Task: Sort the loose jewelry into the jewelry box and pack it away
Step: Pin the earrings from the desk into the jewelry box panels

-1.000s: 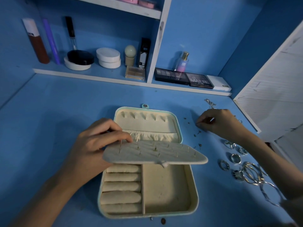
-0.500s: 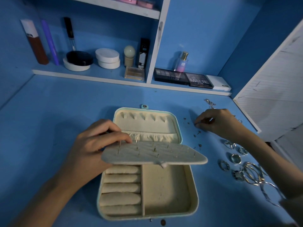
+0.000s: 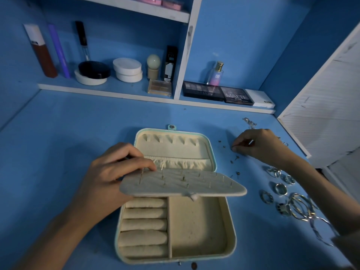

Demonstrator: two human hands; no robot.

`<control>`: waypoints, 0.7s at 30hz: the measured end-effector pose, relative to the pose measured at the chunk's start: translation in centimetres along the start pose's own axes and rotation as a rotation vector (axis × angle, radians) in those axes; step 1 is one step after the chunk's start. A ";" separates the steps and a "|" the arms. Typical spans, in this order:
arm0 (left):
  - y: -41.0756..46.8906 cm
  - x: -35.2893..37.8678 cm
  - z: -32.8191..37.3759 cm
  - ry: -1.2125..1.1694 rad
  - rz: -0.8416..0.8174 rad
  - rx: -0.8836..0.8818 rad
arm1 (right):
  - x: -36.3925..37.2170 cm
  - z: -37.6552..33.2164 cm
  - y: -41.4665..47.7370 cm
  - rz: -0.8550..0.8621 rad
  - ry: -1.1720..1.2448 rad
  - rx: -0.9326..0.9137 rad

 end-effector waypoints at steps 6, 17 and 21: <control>0.0 0.1 -0.2 -0.011 -0.005 0.005 | 0.3 -0.4 0.3 0.007 -0.025 -0.030; -0.1 0.0 -0.2 0.007 -0.010 -0.004 | -0.2 -1.5 1.3 0.020 -0.003 -0.029; 0.0 0.0 -0.2 0.000 -0.006 -0.001 | 0.2 -1.8 2.1 -0.006 -0.003 -0.012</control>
Point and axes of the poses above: each hand's wrist, its own y-axis towards the middle knuckle, its own x-axis out of the palm, z = x × y, the point moved 8 cm from there along y, towards the middle knuckle, and after that the axes turned 15 degrees about -z, right-handed, at the moved point
